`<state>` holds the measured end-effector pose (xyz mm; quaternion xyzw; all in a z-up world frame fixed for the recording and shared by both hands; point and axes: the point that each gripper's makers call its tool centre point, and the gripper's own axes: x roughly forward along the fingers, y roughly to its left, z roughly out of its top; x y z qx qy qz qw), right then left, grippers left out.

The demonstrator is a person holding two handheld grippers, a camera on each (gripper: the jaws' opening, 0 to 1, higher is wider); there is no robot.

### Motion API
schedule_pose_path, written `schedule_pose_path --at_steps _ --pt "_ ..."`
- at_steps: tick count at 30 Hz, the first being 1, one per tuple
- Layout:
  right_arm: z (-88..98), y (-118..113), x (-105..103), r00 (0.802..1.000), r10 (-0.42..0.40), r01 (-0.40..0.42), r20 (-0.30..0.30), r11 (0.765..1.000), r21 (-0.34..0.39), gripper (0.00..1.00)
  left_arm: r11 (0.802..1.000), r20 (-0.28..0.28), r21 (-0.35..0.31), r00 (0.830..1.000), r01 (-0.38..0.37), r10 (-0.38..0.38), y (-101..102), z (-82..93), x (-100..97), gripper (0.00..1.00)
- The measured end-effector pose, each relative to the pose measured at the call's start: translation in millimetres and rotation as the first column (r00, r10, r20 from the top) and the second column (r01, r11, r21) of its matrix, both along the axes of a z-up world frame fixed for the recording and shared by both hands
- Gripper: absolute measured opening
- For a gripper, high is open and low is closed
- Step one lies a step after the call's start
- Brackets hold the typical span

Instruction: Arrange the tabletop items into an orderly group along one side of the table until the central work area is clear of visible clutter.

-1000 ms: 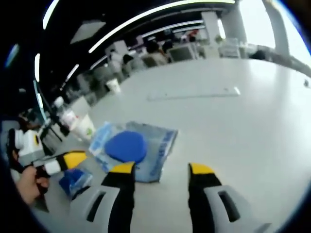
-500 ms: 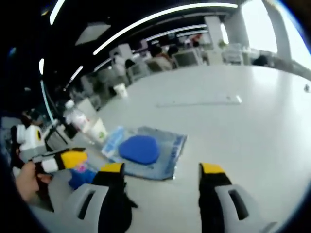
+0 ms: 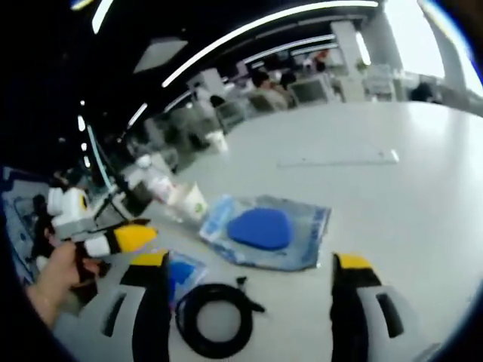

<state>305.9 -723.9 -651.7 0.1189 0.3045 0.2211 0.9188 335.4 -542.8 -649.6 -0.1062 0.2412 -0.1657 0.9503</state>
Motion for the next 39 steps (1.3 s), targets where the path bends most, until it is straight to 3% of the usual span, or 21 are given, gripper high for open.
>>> schedule_pose_path --at_steps 4,8,28,39 --pt "5.4 14.4 -7.9 0.999 0.047 -0.047 0.003 0.999 -0.003 0.97 1.0 -0.003 0.023 1.0 0.019 -0.019 6.1 3.3 -3.2 1.0" --pt "6.0 25.2 -14.4 0.997 0.082 -0.081 0.009 0.996 -0.027 1.0 0.999 0.009 0.025 1.0 0.029 -0.029 11.5 8.1 -6.2 1.0" --pt "6.8 71.4 -41.0 0.986 0.169 -0.169 0.001 0.985 -0.027 0.99 0.998 -0.007 0.069 1.0 0.007 -0.007 56.3 3.9 -26.6 1.0" --pt "-6.0 94.6 -51.2 0.975 0.221 -0.221 -0.009 0.975 -0.03 0.9 0.998 -0.008 0.07 1.0 0.005 -0.005 71.5 -3.7 -42.2 0.92"
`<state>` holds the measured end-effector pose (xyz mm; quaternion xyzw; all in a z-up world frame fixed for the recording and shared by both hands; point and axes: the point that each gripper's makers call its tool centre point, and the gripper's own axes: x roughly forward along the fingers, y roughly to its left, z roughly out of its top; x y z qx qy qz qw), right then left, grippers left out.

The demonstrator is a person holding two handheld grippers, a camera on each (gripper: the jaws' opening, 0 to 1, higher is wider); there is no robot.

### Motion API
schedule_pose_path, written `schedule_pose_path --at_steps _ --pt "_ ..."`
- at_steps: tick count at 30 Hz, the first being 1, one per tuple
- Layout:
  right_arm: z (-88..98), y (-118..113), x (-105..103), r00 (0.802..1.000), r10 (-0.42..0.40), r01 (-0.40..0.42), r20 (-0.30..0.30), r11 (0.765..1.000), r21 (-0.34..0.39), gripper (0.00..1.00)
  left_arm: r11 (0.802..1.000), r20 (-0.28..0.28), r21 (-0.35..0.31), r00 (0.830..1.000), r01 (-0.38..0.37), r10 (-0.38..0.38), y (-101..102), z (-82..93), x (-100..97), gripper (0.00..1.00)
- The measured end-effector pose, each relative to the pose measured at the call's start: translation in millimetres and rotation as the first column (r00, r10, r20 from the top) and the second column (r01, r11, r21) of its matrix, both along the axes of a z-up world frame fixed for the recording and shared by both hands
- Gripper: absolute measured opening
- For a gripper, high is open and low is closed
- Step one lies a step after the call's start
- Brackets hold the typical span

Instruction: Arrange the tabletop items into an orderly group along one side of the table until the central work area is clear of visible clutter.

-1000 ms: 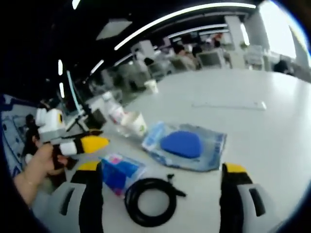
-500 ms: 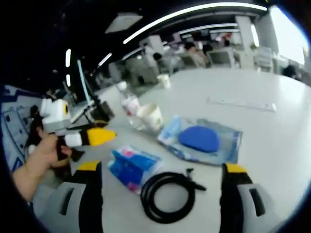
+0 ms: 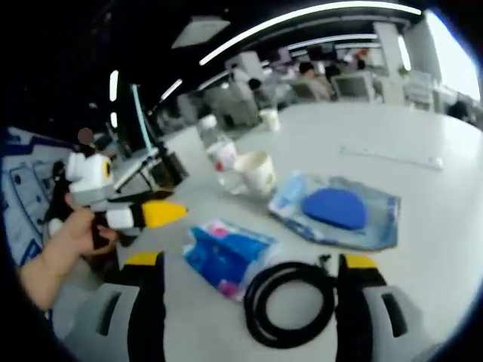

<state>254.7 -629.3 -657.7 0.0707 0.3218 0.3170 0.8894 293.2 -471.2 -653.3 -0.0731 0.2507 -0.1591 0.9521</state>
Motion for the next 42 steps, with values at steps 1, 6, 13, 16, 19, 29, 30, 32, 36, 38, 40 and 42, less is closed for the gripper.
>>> schedule_pose_path --at_steps 1,6,13,16,19,29,30,32,36,38,40,42 --pt "-1.4 1.4 -0.6 1.0 0.004 -0.004 0.0 1.0 -0.003 0.89 1.0 0.005 0.01 1.0 -0.005 0.005 2.3 -1.1 -1.0 0.9" --pt "-10.6 13.5 -6.9 0.998 0.054 -0.054 -0.018 0.999 -0.005 0.8 1.0 -0.009 0.016 1.0 -0.008 0.008 8.5 -7.6 -6.0 0.8" --pt "-22.0 25.8 -10.2 0.996 0.082 -0.083 -0.026 0.996 -0.018 0.71 1.0 -0.019 0.029 1.0 -0.003 0.004 11.9 -13.8 -9.1 0.66" --pt "-27.2 27.0 -8.8 0.997 0.074 -0.075 -0.032 0.997 -0.026 0.65 0.998 -0.031 0.056 1.0 0.003 -0.002 13.0 -19.5 -10.8 0.6" --pt "-32.9 28.1 -7.2 0.996 0.078 -0.079 -0.03 0.996 -0.042 0.55 0.999 -0.046 0.037 0.999 -0.011 0.013 14.1 -23.7 -11.4 0.6" --pt "-43.4 28.2 -2.7 0.997 0.077 -0.079 -0.028 0.994 -0.075 0.37 1.0 -0.121 -0.011 0.993 0.01 -0.011 8.8 -35.6 -22.7 0.42" --pt "-43.6 28.0 -2.3 0.997 0.076 -0.078 -0.026 0.994 -0.077 0.37 1.0 -0.122 -0.008 0.992 0.014 -0.015 8.7 -36.0 -23.2 0.39" --pt "-44.7 26.7 -0.7 0.998 0.064 -0.066 -0.025 0.994 -0.083 0.35 1.0 -0.133 -0.003 0.991 0.017 -0.017 8.6 -37.4 -24.6 0.37" --pt "-45.8 26.7 2.6 0.999 0.045 -0.047 -0.025 0.996 -0.076 0.28 0.999 -0.14 -0.007 0.99 0.036 -0.037 4.2 -38.8 -26.1 0.32" --pt "-47.8 26.1 4.7 0.999 0.029 -0.032 -0.032 0.997 -0.075 0.24 0.999 -0.151 -0.007 0.987 0.045 -0.045 1.9 -41.3 -27.3 0.29" --pt "-49.7 26.1 5.4 0.999 0.019 -0.022 -0.044 0.997 -0.071 0.2 0.999 -0.166 -0.017 0.985 0.041 -0.044 0.2 -45.1 -27.7 0.25" --pt "-50.6 26.3 5.5 0.999 0.014 -0.017 -0.052 0.998 -0.066 0.15 0.998 -0.177 -0.038 0.983 0.045 -0.051 -2.0 -46.0 -28.6 0.21"
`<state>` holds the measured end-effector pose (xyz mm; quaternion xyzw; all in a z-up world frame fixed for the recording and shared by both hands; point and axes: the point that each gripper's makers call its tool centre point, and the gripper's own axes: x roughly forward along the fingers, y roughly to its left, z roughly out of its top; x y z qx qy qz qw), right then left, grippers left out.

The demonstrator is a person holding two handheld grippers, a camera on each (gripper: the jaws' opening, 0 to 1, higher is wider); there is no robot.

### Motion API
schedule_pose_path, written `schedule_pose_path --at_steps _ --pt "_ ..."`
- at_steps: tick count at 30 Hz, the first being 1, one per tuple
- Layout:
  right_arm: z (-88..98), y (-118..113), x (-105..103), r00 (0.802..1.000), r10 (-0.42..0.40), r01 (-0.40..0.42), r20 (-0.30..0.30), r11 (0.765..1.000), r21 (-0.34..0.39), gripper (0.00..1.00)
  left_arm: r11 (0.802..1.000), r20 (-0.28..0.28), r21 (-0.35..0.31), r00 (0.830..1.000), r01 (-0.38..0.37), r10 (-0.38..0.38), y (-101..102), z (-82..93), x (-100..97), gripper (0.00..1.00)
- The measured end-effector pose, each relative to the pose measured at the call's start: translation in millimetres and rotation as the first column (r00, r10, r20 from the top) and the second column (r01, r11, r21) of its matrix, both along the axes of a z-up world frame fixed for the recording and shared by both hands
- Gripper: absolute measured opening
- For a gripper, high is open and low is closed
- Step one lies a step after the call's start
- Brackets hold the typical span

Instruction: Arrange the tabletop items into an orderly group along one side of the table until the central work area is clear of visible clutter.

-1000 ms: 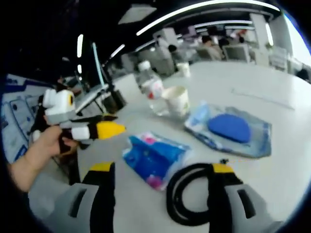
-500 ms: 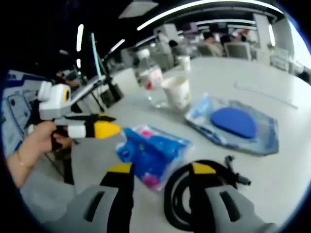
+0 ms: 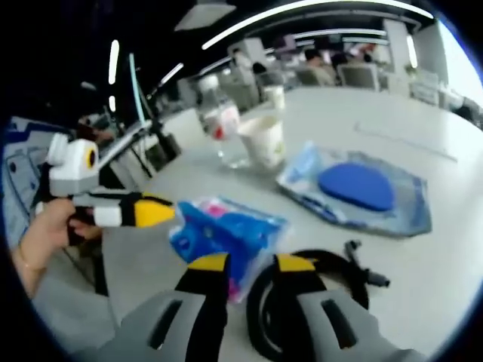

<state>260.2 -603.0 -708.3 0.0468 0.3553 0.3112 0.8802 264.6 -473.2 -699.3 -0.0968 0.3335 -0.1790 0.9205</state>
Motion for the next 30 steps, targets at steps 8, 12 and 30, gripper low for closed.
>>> schedule_pose_path --at_steps 8,12,30 --pt "-5.0 0.5 -0.2 0.999 -0.021 0.021 -0.028 1.0 0.006 0.07 1.0 0.001 -0.005 1.0 -0.004 0.004 0.1 -0.1 0.1 0.06" --pt "-5.5 0.8 0.3 0.999 -0.028 0.028 -0.035 1.0 0.01 0.05 1.0 -0.009 -0.003 1.0 -0.012 0.011 1.9 -2.1 -0.1 0.04" --pt "2.8 -0.8 1.3 0.996 -0.058 0.063 -0.074 0.995 0.073 0.0 0.996 0.004 -0.059 0.998 -0.064 0.064 4.5 8.4 1.4 0.0"
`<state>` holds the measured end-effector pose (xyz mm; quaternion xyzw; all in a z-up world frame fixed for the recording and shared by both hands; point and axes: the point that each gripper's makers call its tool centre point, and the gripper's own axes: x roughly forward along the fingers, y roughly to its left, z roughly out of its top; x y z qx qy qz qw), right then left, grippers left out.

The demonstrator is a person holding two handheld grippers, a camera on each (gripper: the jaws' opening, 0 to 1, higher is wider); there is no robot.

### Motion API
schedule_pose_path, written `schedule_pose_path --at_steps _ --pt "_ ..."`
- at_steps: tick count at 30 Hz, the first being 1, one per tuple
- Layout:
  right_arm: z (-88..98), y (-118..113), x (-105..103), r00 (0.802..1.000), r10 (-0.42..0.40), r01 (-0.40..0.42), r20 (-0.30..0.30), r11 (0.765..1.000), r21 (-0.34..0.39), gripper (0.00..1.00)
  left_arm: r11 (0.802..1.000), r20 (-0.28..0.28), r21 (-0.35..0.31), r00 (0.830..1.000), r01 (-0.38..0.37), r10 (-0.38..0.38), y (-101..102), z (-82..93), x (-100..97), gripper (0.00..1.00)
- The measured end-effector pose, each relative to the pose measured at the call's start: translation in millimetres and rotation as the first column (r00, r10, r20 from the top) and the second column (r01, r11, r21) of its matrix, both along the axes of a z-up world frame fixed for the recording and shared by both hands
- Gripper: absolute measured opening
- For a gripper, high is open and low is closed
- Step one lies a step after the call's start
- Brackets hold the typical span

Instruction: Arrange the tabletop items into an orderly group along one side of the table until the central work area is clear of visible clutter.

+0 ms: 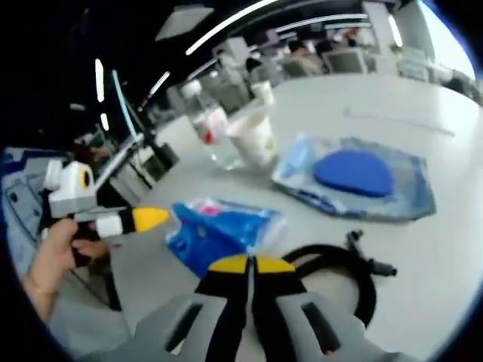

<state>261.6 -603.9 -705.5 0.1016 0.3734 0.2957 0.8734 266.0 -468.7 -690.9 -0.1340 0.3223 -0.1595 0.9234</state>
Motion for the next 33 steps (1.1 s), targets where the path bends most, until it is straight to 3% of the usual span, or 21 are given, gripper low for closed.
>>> schedule_pose_path --at_steps 4,17,27,33 --pt "2.8 -1.7 -1.3 0.999 -0.022 0.023 -0.034 0.999 0.031 0.0 1.0 -0.001 -0.024 1.0 -0.009 0.009 -0.5 4.4 0.8 0.0" --pt "16.2 -13.7 -4.2 0.998 -0.052 0.054 -0.043 0.998 0.045 0.0 0.998 0.006 0.034 0.999 0.046 -0.046 -10.7 12.5 -0.9 0.0" --pt "33.3 -34.9 -5.7 0.994 -0.095 0.1 -0.062 0.993 0.068 0.0 0.993 0.015 0.05 0.994 0.107 -0.108 -31.4 20.0 -6.1 0.0" --pt "38.2 -49.3 -8.0 0.993 -0.105 0.107 -0.057 0.994 0.038 0.0 0.988 0.02 0.039 0.988 0.15 -0.151 -45.7 25.9 -9.3 0.0"
